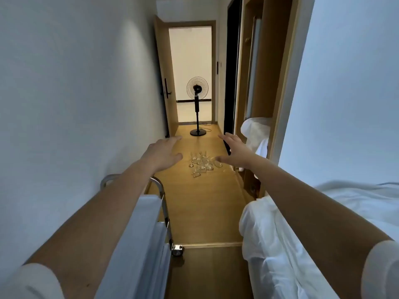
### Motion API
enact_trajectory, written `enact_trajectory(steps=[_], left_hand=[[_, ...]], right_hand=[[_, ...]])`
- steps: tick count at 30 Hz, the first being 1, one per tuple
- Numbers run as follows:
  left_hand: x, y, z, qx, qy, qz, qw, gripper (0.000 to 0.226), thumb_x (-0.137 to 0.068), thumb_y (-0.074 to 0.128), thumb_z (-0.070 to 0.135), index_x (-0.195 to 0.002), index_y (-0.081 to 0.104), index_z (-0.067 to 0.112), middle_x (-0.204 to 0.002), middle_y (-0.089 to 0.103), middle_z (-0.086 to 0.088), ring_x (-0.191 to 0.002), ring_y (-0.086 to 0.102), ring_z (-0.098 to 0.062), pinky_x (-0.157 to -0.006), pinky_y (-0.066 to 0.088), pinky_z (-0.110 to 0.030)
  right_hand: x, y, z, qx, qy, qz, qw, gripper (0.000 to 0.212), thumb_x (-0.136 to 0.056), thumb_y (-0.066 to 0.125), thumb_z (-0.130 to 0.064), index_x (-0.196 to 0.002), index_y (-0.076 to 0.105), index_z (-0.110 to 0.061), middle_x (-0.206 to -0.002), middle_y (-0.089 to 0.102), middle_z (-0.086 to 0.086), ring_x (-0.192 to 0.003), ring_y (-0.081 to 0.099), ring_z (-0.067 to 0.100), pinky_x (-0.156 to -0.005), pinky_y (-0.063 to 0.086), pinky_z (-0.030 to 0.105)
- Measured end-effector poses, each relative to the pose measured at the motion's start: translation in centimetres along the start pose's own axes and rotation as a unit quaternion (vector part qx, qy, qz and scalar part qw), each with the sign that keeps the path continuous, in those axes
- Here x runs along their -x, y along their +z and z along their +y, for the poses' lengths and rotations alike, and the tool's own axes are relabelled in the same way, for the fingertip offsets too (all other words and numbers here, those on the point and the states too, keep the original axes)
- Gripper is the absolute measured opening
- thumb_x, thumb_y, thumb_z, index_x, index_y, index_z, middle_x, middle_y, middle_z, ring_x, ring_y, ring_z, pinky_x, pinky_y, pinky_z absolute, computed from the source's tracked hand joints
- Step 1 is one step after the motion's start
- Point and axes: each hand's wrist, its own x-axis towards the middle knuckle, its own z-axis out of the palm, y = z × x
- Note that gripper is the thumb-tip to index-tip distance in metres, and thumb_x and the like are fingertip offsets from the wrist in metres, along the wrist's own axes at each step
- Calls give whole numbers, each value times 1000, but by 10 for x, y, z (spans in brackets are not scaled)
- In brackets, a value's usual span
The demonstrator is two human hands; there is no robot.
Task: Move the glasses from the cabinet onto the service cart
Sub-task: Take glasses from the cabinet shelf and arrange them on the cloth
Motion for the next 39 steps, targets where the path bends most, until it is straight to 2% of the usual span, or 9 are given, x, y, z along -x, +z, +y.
enact_trajectory(steps=[3,6,10,18,22,28,34,39], left_hand=[[-40,34,-10,19,-20,-19,999,63,-94,50,38,-150,22,26,-152,34,-4,-135,36,-23,-109,34,-41],[-85,77,-17,-2,-41,-76,996,65,-94,50,40,-150,19,28,-151,34,-4,-135,36,-24,-108,34,-41],[-142,116,-20,27,-65,-91,993,64,-96,49,37,-151,19,27,-153,31,-4,-138,32,-23,-110,32,-39],[-226,201,-57,40,-90,-164,982,65,-94,50,38,-150,18,27,-153,32,-3,-135,37,-25,-109,34,-44],[-277,244,-83,54,-84,-186,977,66,-93,52,37,-150,19,27,-151,35,-3,-134,38,-25,-109,34,-43],[-376,287,-136,76,-66,-194,976,66,-92,55,34,-149,23,25,-150,37,-2,-134,39,-25,-108,34,-43],[-480,313,-200,85,-52,-219,971,66,-92,57,34,-149,25,23,-151,36,-1,-136,36,-25,-109,32,-43],[-547,340,-243,88,-62,-236,966,66,-90,58,34,-148,27,22,-148,40,-5,-133,40,-27,-107,36,-42]], right_hand=[[-37,5,37,-16,18,-2,1000,86,-83,70,-39,-151,17,-29,-159,14,-1,-145,17,22,-115,26,41],[-83,18,80,-11,34,-38,999,89,-82,71,-40,-151,15,-28,-157,19,1,-142,25,23,-113,29,39],[-140,36,122,-28,49,-80,995,85,-85,68,-39,-151,16,-27,-157,20,2,-140,30,25,-110,31,36],[-215,100,196,17,59,-164,984,81,-89,63,-34,-152,13,-23,-159,12,4,-142,25,29,-113,28,39],[-261,132,227,43,62,-179,981,79,-91,61,-31,-152,13,-19,-160,7,5,-145,12,27,-115,18,36],[-366,168,247,31,92,-171,981,80,-90,63,-32,-152,14,-19,-160,8,4,-146,13,24,-117,20,37],[-472,196,254,-3,148,-168,975,84,-89,64,-34,-152,12,-21,-159,13,3,-146,11,20,-115,12,30],[-546,217,266,-44,158,-183,969,83,-88,66,-31,-153,13,-21,-159,16,3,-145,17,21,-113,20,29]])
